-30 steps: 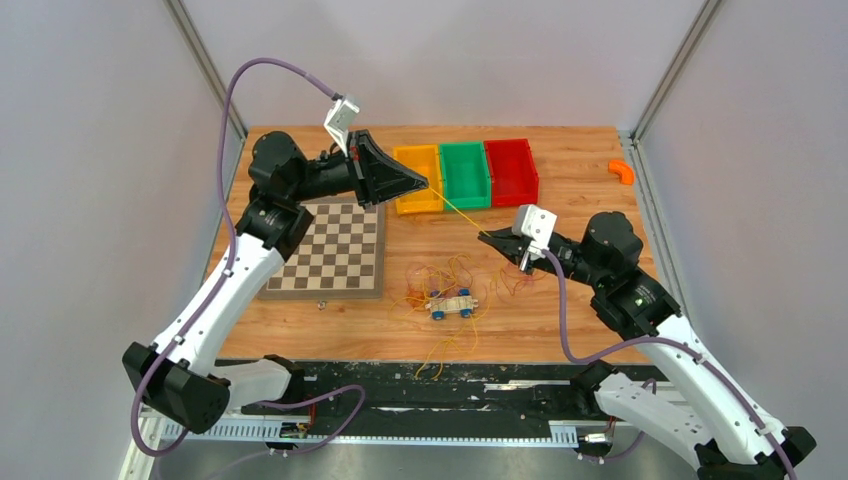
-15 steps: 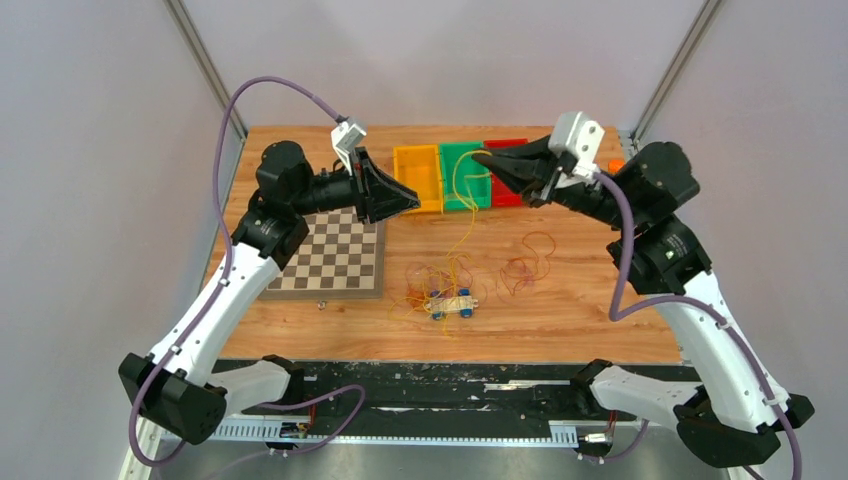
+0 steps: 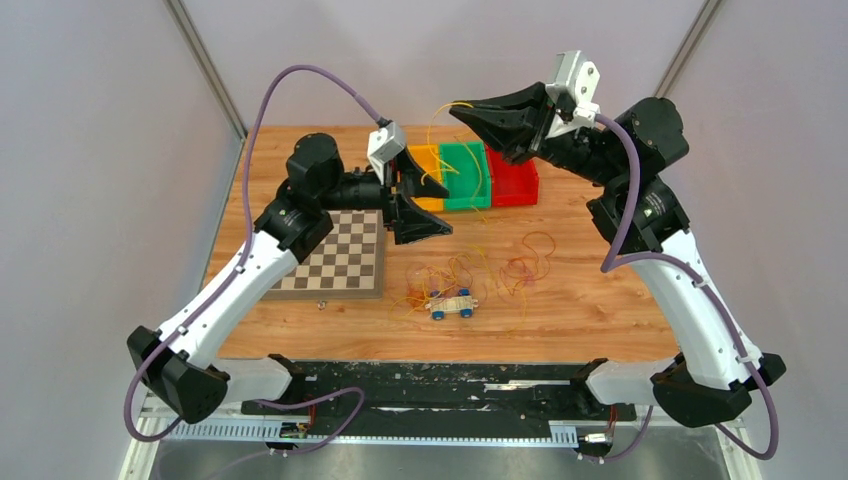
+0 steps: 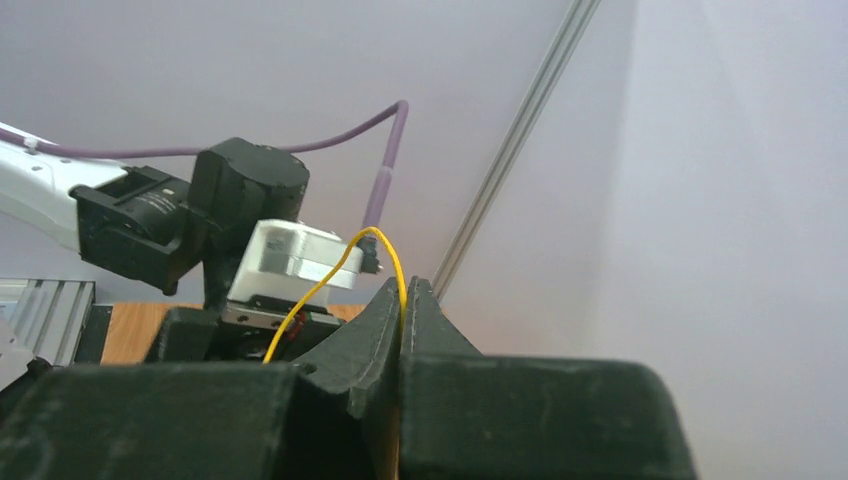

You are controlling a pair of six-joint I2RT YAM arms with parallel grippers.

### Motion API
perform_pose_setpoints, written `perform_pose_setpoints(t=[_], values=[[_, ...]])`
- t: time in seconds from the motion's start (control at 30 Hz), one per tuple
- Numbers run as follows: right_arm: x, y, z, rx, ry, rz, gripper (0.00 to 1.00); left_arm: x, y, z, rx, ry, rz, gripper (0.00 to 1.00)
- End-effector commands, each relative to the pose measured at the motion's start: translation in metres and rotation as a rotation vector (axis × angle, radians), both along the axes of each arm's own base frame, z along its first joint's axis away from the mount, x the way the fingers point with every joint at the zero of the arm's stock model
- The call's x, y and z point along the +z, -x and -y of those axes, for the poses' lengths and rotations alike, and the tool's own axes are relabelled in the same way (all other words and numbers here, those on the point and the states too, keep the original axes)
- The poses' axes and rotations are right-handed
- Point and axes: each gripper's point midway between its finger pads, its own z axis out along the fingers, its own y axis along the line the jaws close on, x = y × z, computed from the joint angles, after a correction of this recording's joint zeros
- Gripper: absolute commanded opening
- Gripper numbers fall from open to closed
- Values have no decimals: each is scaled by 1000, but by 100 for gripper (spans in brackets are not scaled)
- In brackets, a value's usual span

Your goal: Untangle the cables

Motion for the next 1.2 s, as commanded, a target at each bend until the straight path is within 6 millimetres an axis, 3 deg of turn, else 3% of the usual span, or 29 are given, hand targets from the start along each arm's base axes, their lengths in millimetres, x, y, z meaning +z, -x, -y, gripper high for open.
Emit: perform_pose_setpoints(t=[0.0, 0.1, 0.33, 0.4, 0.47, 0.5, 0.57, 0.67, 0.83, 0.97, 1.03, 1.07, 1.17], values=[[34, 23, 9, 41, -76, 53, 0, 17, -31, 10, 88, 32, 100, 93], [34, 22, 9, 42, -84, 40, 0, 27, -43, 15, 119, 69, 106, 92], [50, 24, 10, 62, -139, 14, 0, 38, -37, 37, 74, 98, 104, 83], [58, 25, 12, 59, -165, 30, 0, 41, -39, 41, 71, 106, 95, 71], [57, 23, 16, 31, -177, 26, 0, 42, -39, 42, 59, 103, 90, 43], [52, 18, 18, 7, -177, 14, 0, 42, -37, 40, 58, 95, 96, 25], [45, 10, 29, -54, -181, 2, 0, 46, -29, 33, 50, 92, 126, 9], [30, -2, 51, -138, -187, -41, 0, 49, -19, 23, 41, 89, 134, 0], [-16, -36, 86, -263, -167, -190, 0, 88, -8, 4, 38, 154, 131, 0], [-106, -67, 114, -371, -95, -419, 0, 129, -11, -11, 72, 225, 151, 0], [-155, -60, 106, -284, -40, -553, 0, 150, -13, -16, 89, 265, 153, 0], [-182, -46, 94, -174, -10, -654, 0, 154, -17, -15, 91, 273, 138, 0], [-217, -14, 65, 54, 46, -819, 5, 181, -15, -15, 78, 326, 136, 0]])
